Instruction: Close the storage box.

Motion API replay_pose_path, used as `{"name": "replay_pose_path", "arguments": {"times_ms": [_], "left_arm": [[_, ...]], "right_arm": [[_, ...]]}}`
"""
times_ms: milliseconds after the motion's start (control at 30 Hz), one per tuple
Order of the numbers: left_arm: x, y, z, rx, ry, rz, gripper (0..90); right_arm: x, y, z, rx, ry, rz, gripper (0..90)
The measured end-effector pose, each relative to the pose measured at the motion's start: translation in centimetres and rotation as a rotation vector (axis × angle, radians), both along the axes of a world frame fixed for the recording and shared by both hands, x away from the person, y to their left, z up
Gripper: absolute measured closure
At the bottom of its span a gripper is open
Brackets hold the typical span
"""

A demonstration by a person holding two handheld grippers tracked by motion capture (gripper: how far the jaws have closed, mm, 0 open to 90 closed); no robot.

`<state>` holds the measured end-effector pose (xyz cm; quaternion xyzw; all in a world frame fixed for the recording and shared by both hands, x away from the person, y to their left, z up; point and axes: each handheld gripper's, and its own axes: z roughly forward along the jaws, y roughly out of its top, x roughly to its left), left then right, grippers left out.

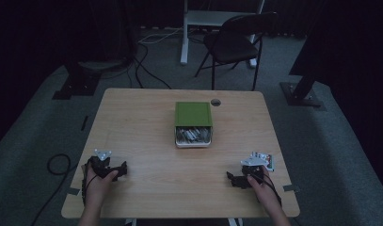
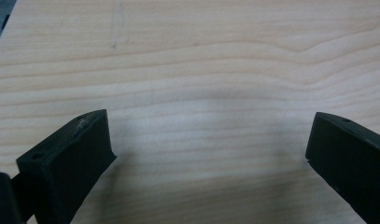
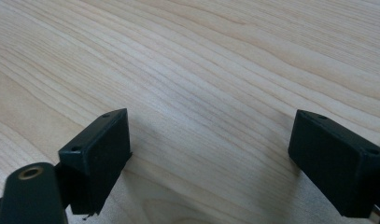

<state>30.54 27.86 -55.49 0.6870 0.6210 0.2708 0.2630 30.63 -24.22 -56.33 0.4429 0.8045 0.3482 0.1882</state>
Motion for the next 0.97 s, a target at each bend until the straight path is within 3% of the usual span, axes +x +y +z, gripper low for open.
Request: {"name": "replay_pose_path", "arguments": {"times_ms": [100, 333, 467, 567, 867, 967], "left_arm": [[-0.2, 0.2, -0.1, 0.0, 0.002, 0.028, 7.9], [-0.4, 0.8, -0.1, 0.01, -0.007, 0.08, 7.8], [-0.6, 1.0, -0.3, -0.027, -0.007, 0.094, 7.7], [-0.5, 1.1, -0.3, -0.027, -0.001, 0.109, 5.6], [-0.4, 1.1, -0.3, -0.036, 0.009, 0.116, 2.8], [-0.4, 1.1, -0.3, -0.037, 0.008, 0.12, 2.8]], "right_arm": [[0.0, 0.0, 0.0, 0.001, 0.001, 0.0, 12.5], [0.0, 0.0, 0.0, 0.0, 0.0, 0.001, 12.5], [0.0, 0.0, 0.0, 0.0, 0.0, 0.0, 12.5], [0.0, 0.0, 0.0, 0.0, 0.0, 0.001, 12.5], [0.0, 0.0, 0.0, 0.0, 0.0, 0.0, 12.7], [-0.3, 0.4, 0.4, 0.052, 0.006, -0.013, 12.7]]}}
